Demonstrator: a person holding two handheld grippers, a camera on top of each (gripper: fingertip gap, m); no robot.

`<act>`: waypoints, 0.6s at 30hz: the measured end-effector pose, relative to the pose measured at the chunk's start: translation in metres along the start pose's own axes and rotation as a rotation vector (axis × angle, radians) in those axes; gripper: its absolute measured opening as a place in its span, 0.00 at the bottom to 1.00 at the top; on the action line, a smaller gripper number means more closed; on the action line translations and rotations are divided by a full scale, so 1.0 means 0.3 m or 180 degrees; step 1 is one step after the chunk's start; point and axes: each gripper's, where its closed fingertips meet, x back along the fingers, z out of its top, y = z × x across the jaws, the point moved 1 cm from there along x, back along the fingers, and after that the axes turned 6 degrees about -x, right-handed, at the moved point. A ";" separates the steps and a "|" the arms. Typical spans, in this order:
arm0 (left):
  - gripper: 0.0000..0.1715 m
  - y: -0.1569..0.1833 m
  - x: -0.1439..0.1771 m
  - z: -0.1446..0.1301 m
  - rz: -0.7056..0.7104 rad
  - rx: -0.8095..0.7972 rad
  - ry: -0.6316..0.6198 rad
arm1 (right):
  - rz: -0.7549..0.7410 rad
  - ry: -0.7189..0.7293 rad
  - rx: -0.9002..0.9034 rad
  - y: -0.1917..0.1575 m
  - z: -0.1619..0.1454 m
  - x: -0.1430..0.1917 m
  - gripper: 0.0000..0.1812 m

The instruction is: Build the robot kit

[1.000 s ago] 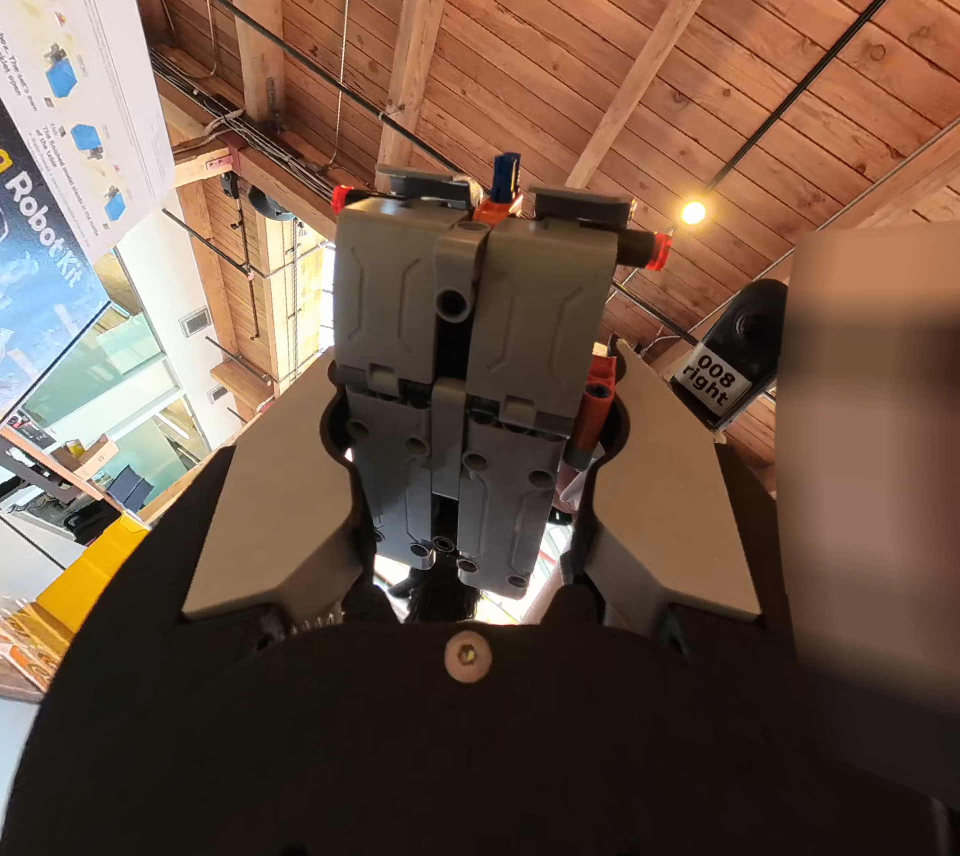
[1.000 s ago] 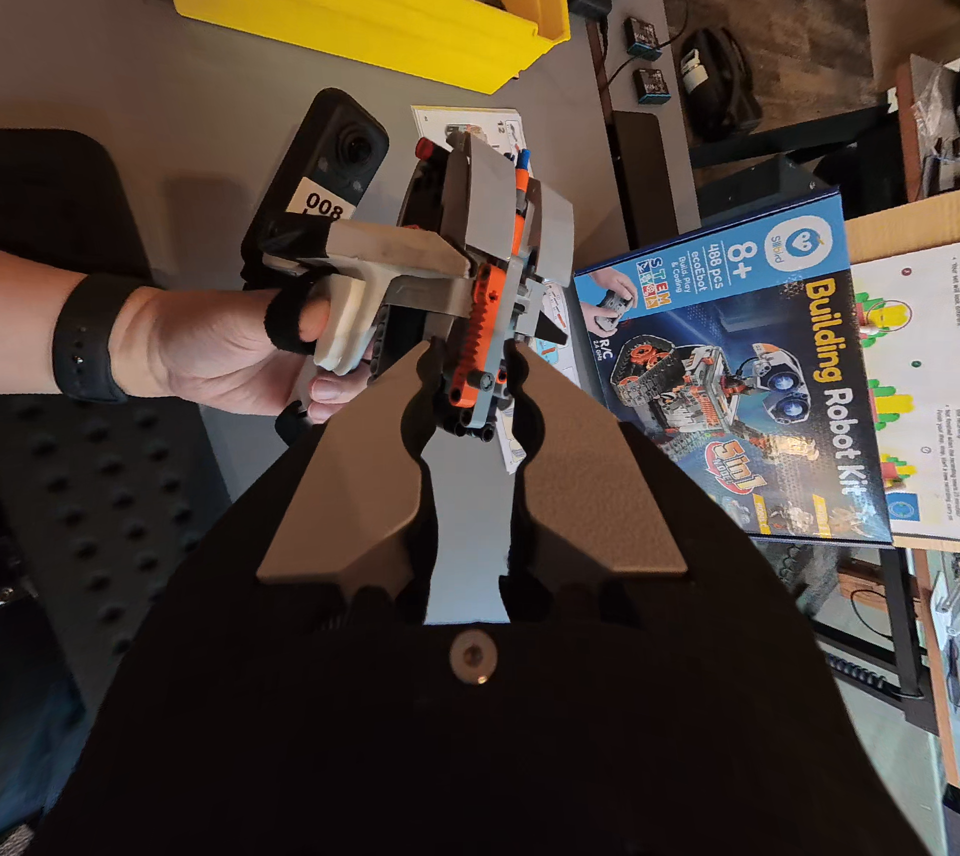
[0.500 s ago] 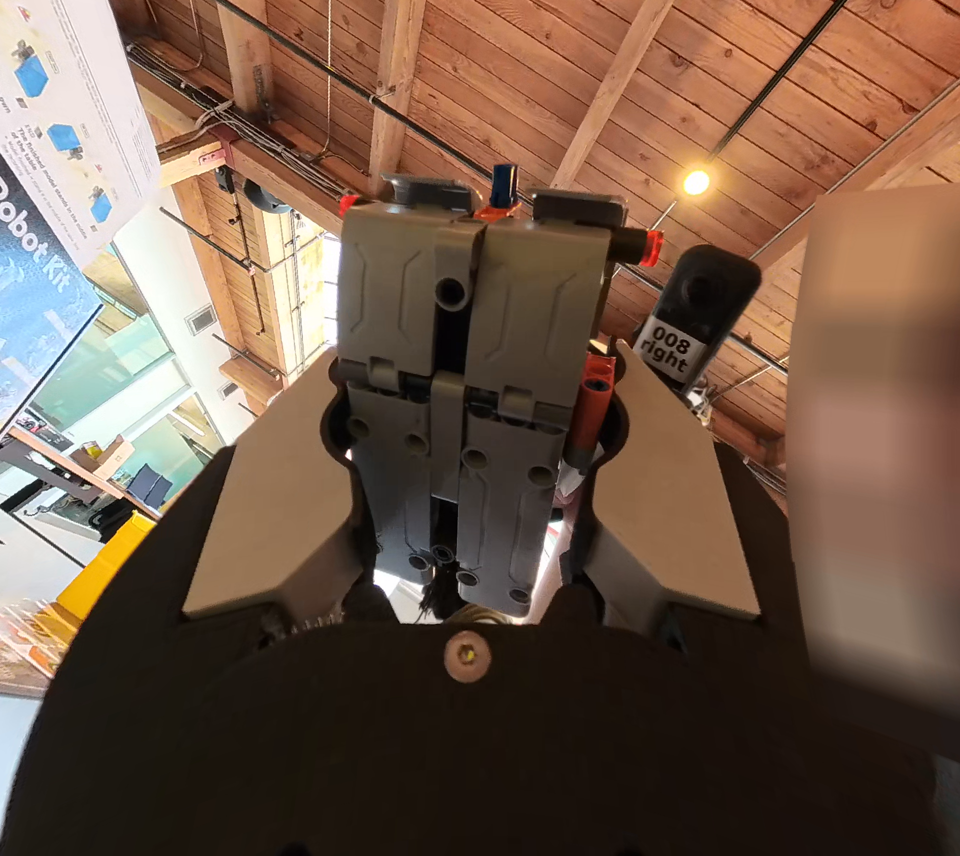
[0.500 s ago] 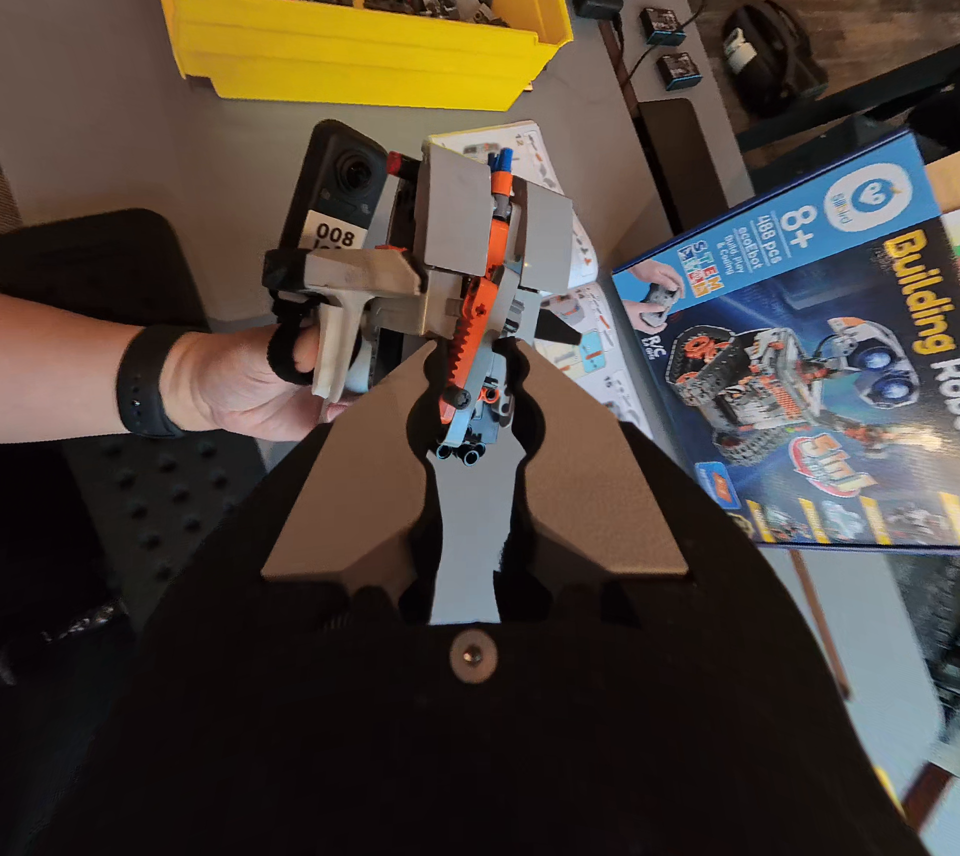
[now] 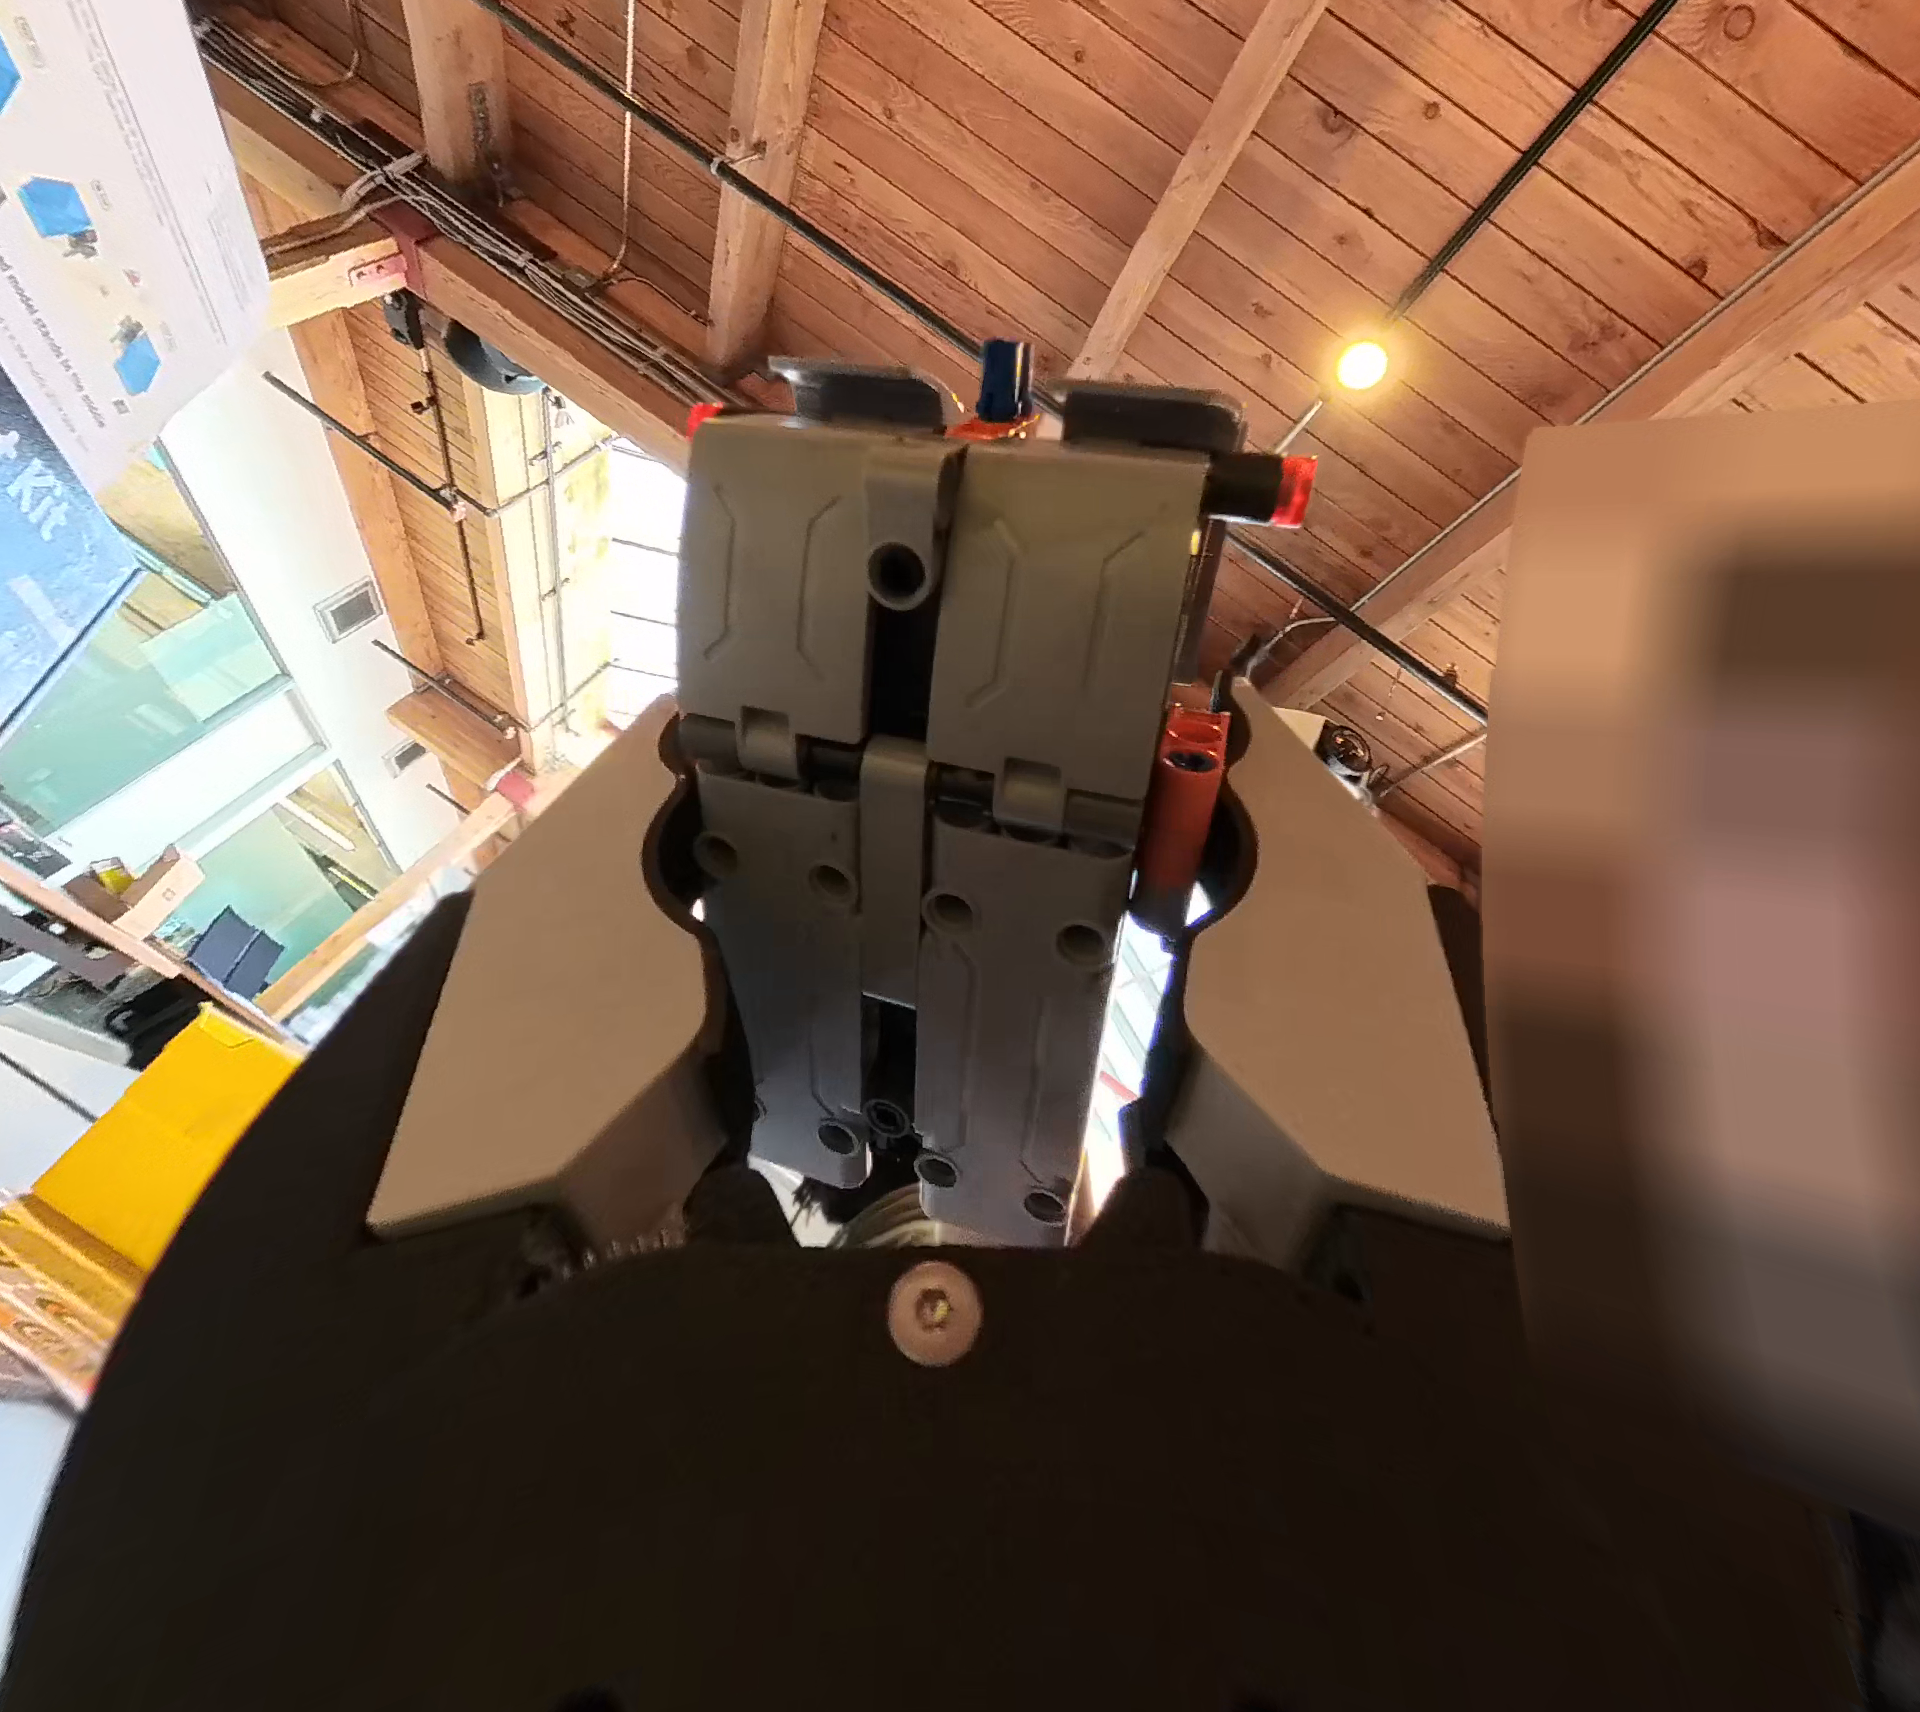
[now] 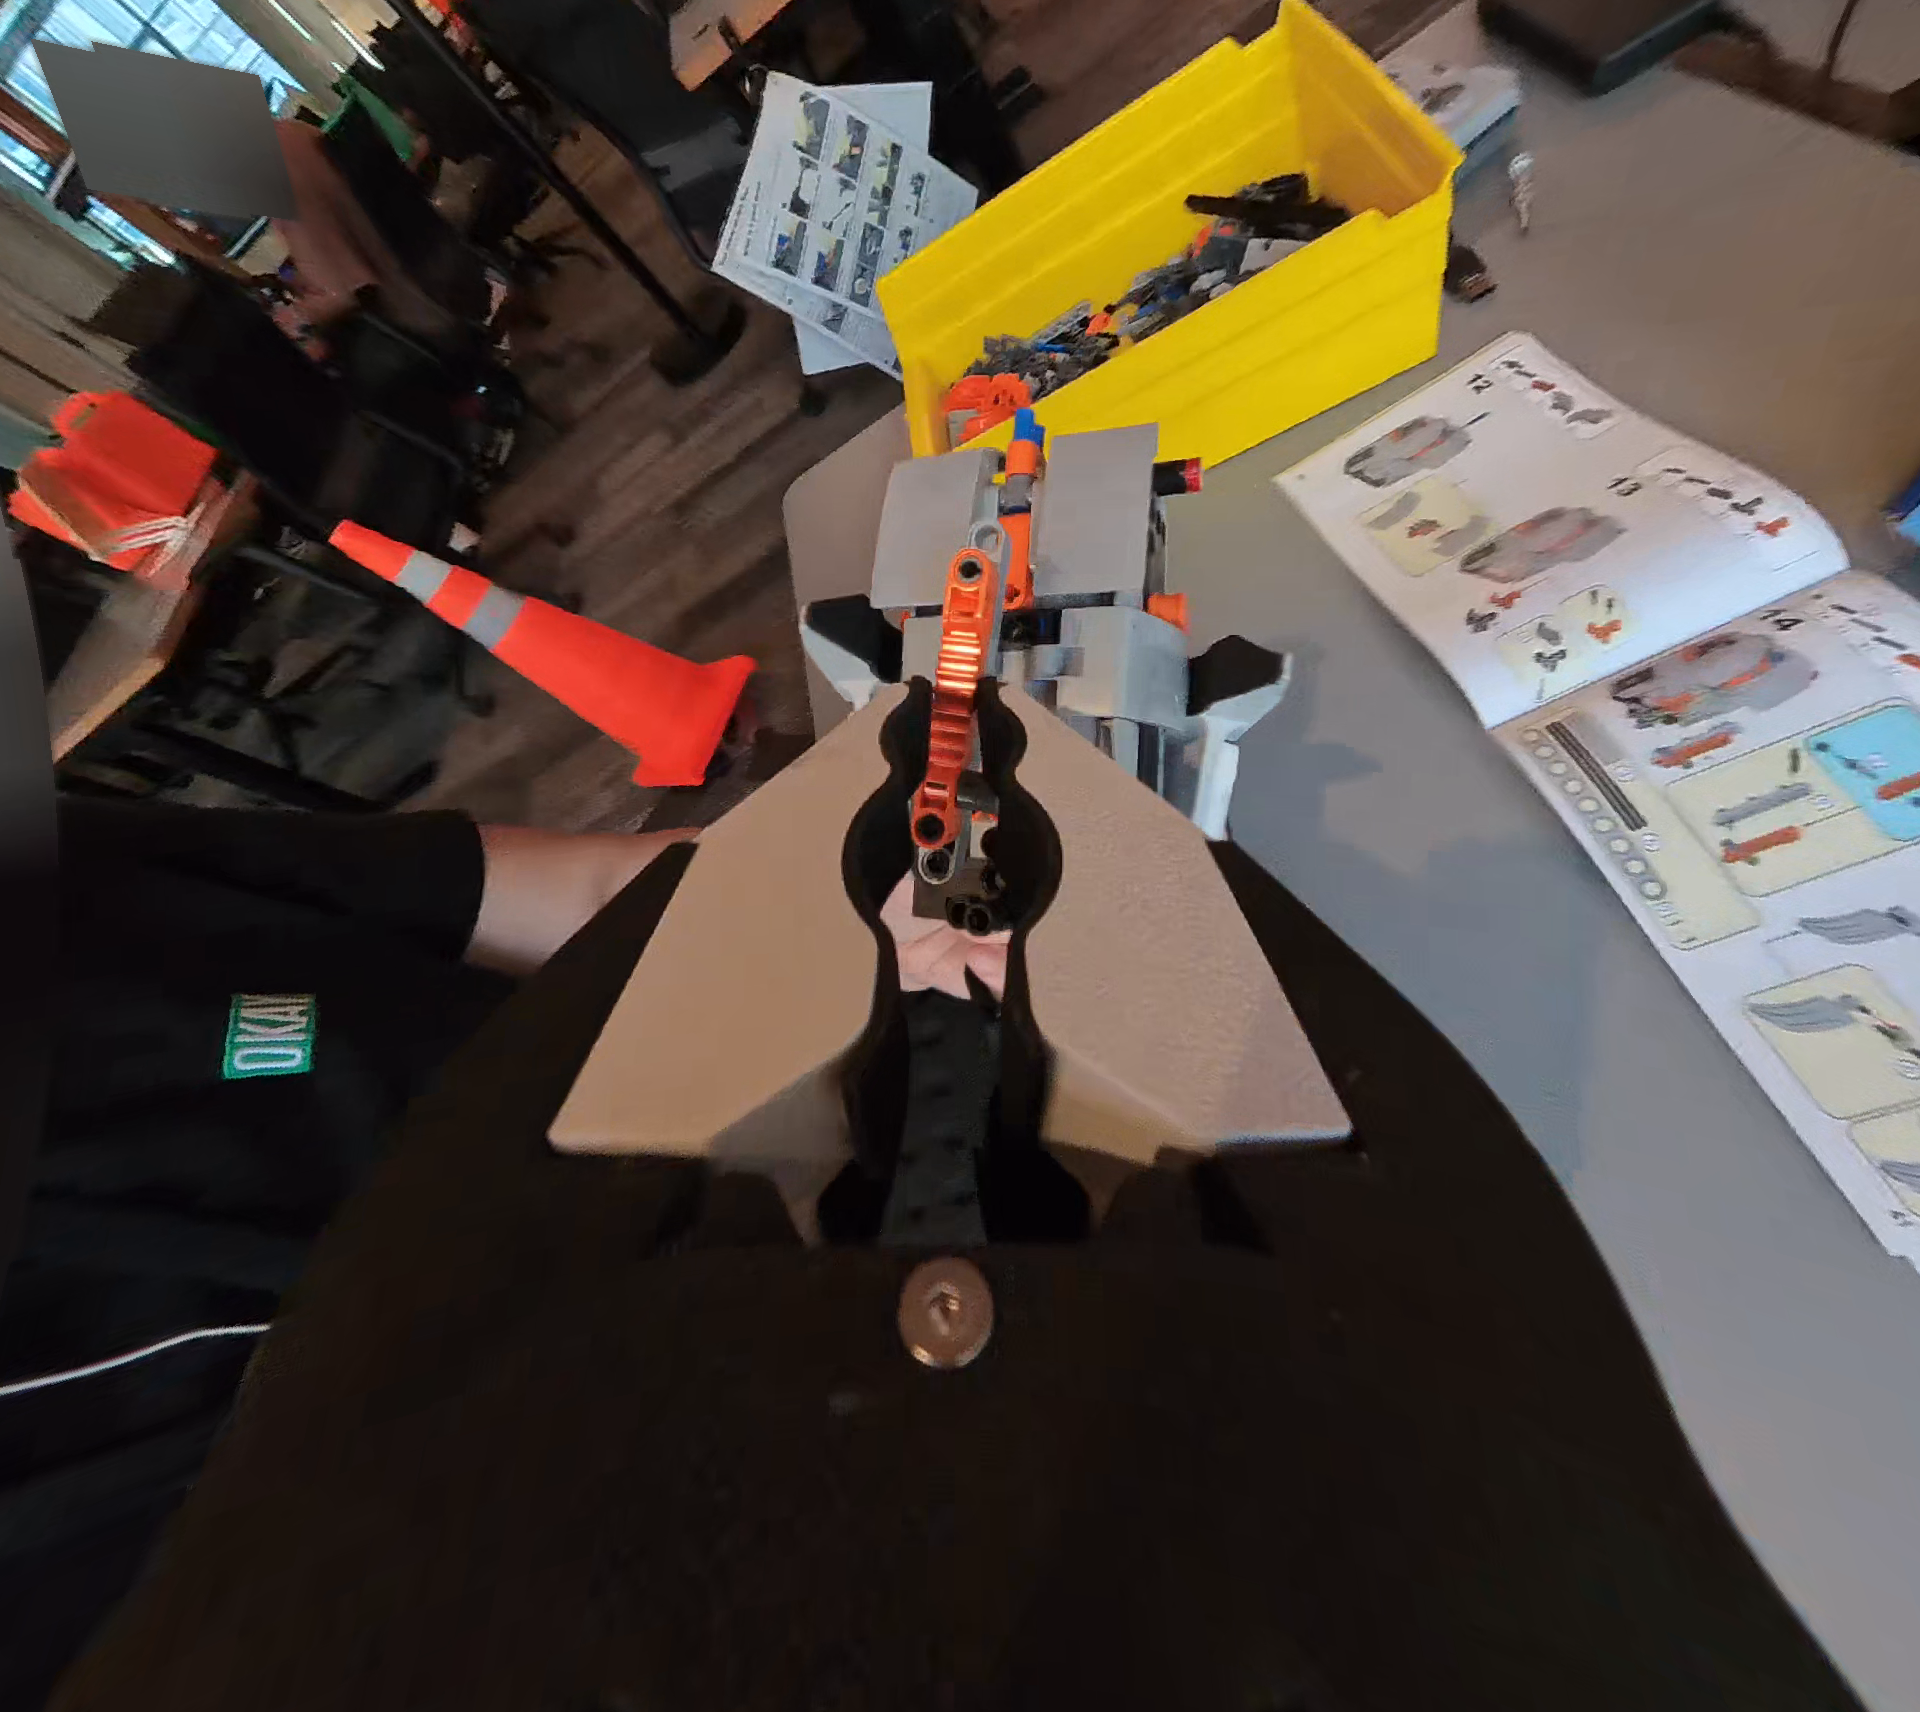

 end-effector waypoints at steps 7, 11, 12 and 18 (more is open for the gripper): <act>0.55 0.019 -0.010 -0.019 -0.0090 -0.0023 -0.0109 | -0.0293 -0.0128 0.0284 0.005 -0.025 -0.018 0.03; 0.55 0.018 -0.011 -0.022 -0.0086 -0.0037 -0.0138 | -0.0352 -0.0110 0.0438 0.001 -0.023 -0.019 0.03; 0.55 0.017 -0.011 -0.023 -0.0081 -0.0045 -0.0147 | -0.0341 -0.0110 0.0448 -0.001 -0.022 -0.020 0.03; 0.55 0.015 -0.013 -0.035 -0.0060 -0.0069 -0.0223 | -0.0395 -0.0109 0.0427 0.014 -0.010 -0.024 0.05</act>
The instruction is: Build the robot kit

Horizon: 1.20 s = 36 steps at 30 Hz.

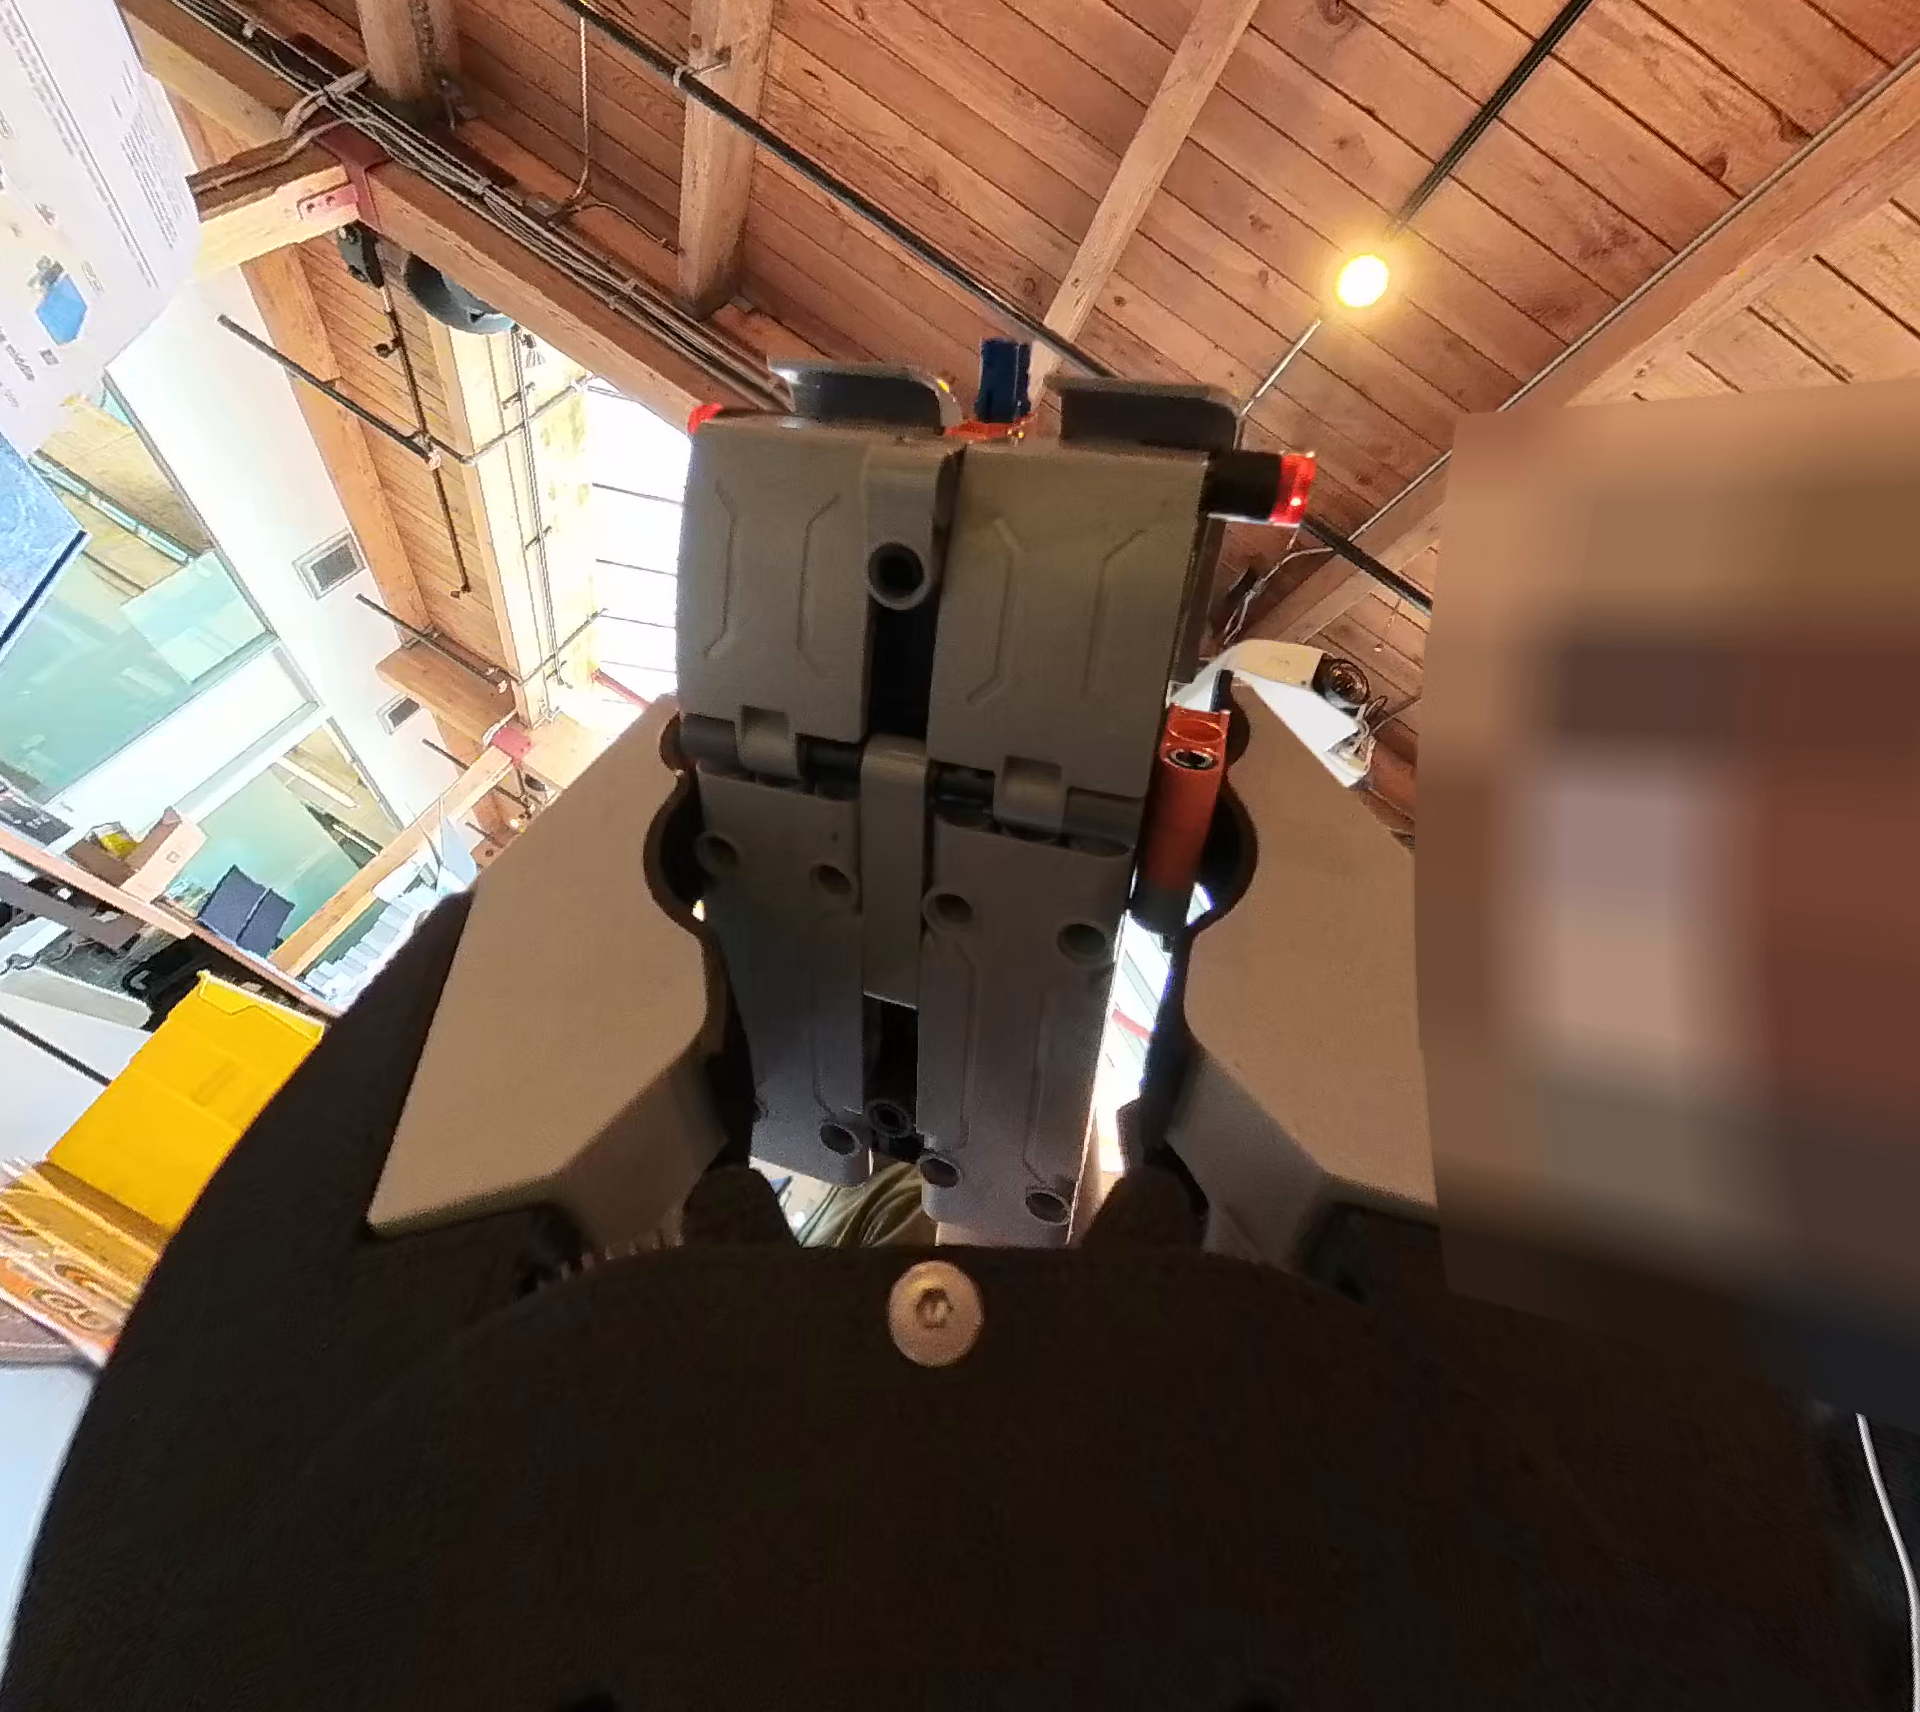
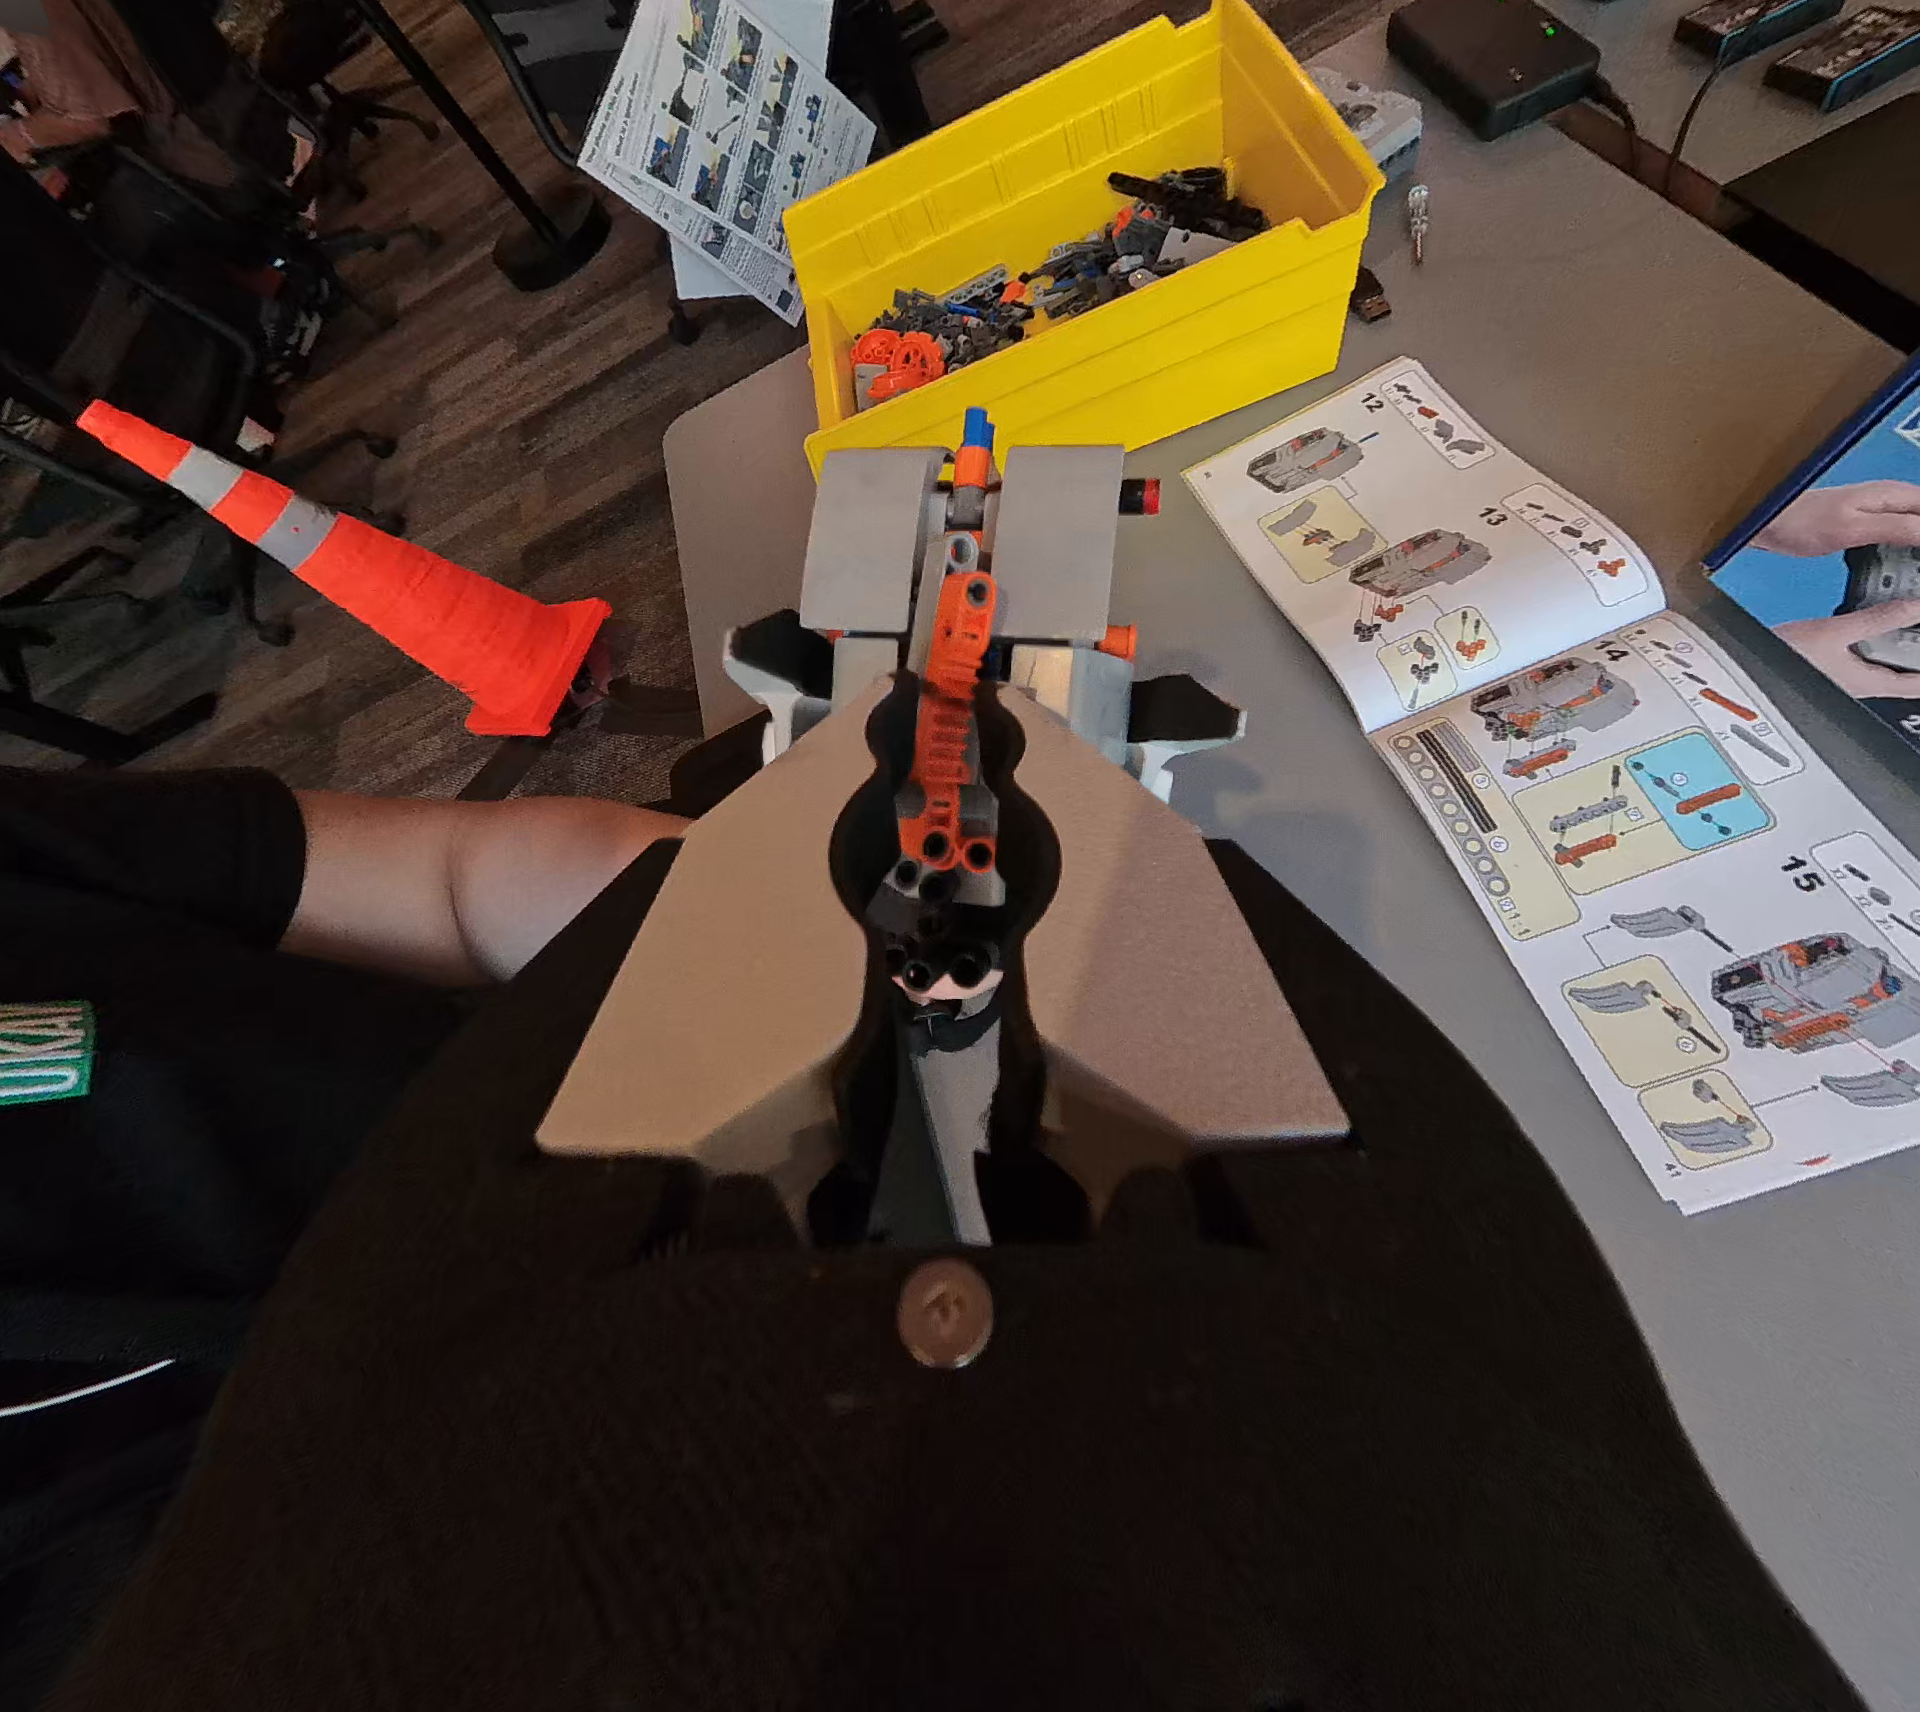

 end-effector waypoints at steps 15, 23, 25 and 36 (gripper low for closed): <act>0.55 -0.003 0.000 -0.005 0.0010 -0.0002 -0.0028 | 0.0435 -0.0044 -0.0350 0.010 -0.004 -0.010 0.05; 0.55 -0.006 0.000 -0.008 0.0033 -0.0020 -0.0049 | 0.0820 -0.0223 -0.0466 0.002 -0.031 -0.017 0.04; 0.55 -0.008 0.000 -0.008 0.0036 -0.0007 -0.0053 | 0.0763 -0.0203 -0.0333 0.001 -0.029 -0.014 0.04; 0.55 0.001 -0.001 -0.001 -0.0051 0.0097 -0.0008 | 0.0203 -0.0352 -0.0187 -0.003 0.005 0.011 0.03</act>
